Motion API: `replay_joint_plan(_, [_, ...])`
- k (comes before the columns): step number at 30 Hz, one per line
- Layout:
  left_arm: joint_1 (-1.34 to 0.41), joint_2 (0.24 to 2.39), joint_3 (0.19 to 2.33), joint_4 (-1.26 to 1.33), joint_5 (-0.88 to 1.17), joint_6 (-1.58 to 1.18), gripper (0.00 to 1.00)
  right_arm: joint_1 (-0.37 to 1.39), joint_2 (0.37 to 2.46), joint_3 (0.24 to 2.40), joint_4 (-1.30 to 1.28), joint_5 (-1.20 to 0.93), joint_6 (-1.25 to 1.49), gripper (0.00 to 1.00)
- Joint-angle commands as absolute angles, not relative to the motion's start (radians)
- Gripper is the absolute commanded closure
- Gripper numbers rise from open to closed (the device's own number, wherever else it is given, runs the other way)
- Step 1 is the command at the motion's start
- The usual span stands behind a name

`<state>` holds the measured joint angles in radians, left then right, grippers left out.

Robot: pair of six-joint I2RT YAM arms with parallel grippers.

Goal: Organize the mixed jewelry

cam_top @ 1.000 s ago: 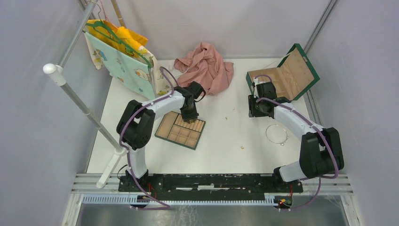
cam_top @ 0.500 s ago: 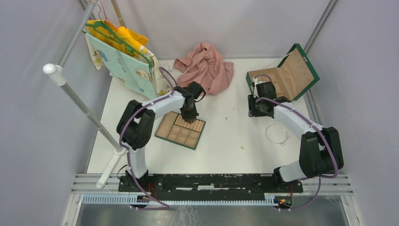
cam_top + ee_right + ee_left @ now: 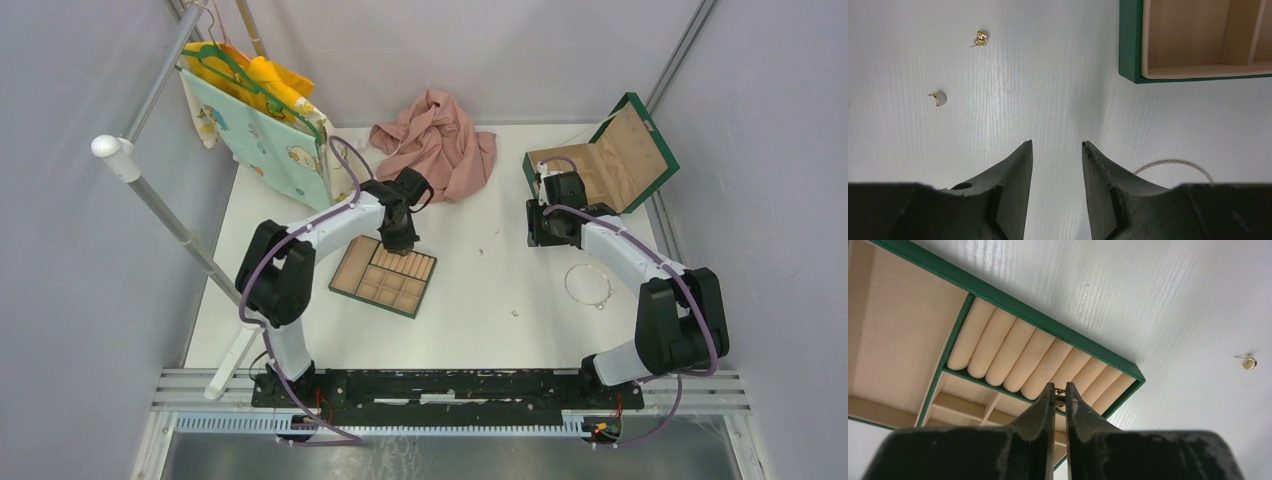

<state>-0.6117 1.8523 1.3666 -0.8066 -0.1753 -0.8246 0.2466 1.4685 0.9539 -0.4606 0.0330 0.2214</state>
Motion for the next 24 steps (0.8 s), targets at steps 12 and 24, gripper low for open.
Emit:
replay_joint_plan(12, [-0.522, 1.646, 1.148, -0.831, -0.229, -0.742, 0.91, 0.245, 1.457, 0.968, -0.425, 0.012, 0.234, 0.53])
replay_joint_plan(24, [-0.527, 1.651, 1.16, -0.811, -0.247, -0.759, 0.63, 0.246, 1.402, 0.919, -0.422, 0.023, 0.249, 0.53])
